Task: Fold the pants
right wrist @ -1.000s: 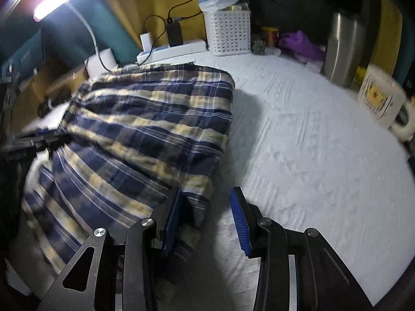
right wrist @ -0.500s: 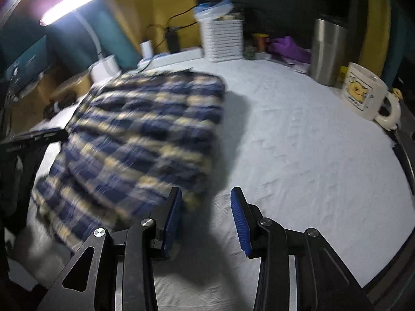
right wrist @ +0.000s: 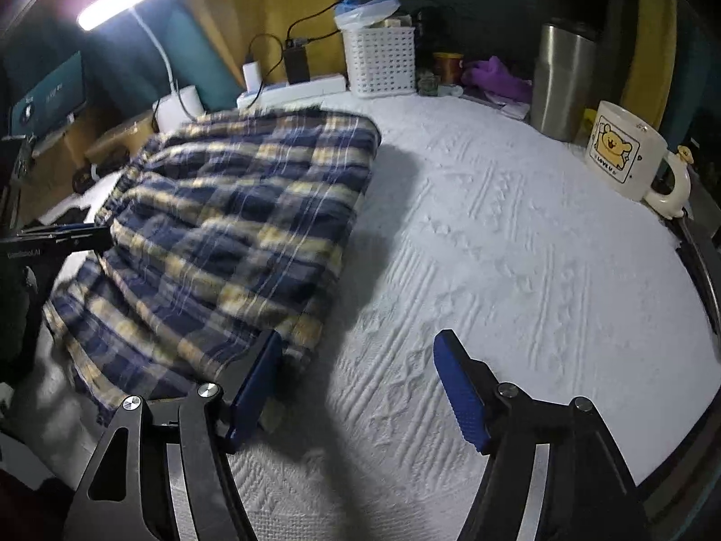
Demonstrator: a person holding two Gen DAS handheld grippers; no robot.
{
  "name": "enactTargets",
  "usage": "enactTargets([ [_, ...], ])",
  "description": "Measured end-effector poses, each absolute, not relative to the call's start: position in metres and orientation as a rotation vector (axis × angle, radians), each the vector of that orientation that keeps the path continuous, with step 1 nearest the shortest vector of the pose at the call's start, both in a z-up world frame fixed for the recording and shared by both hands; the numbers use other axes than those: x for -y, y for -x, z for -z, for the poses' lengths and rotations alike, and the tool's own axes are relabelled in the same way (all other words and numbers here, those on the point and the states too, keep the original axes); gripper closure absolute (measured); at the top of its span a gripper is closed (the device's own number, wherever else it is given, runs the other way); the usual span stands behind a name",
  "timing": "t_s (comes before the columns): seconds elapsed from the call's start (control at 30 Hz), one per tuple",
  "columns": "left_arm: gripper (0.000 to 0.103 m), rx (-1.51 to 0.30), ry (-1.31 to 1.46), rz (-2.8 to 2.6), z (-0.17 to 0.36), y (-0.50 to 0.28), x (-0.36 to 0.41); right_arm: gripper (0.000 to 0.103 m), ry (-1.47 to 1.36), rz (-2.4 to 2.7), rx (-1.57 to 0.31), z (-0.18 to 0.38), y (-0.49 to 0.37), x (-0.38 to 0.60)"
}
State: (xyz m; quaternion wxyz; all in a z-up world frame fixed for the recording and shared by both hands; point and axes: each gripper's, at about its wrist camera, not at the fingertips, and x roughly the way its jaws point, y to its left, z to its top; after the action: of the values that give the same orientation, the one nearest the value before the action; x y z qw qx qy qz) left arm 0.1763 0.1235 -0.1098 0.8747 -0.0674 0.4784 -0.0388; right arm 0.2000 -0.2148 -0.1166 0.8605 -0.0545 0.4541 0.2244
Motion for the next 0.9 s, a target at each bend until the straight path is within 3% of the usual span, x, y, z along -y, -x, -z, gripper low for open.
enactTargets([
  [0.4,0.031,-0.969,0.1,0.091,0.098,-0.233,-0.125,0.029,0.058,-0.487,-0.913,0.103,-0.263,0.215],
  [0.53,0.03,-0.988,0.155,0.135,0.104,-0.25,-0.129,0.015,0.045,-0.504,-0.916,0.106,-0.281,0.209],
  [0.9,0.026,-1.061,0.135,0.156,0.127,-0.278,-0.127,0.015,0.026,-0.561,-0.976,0.13,-0.32,0.185],
])
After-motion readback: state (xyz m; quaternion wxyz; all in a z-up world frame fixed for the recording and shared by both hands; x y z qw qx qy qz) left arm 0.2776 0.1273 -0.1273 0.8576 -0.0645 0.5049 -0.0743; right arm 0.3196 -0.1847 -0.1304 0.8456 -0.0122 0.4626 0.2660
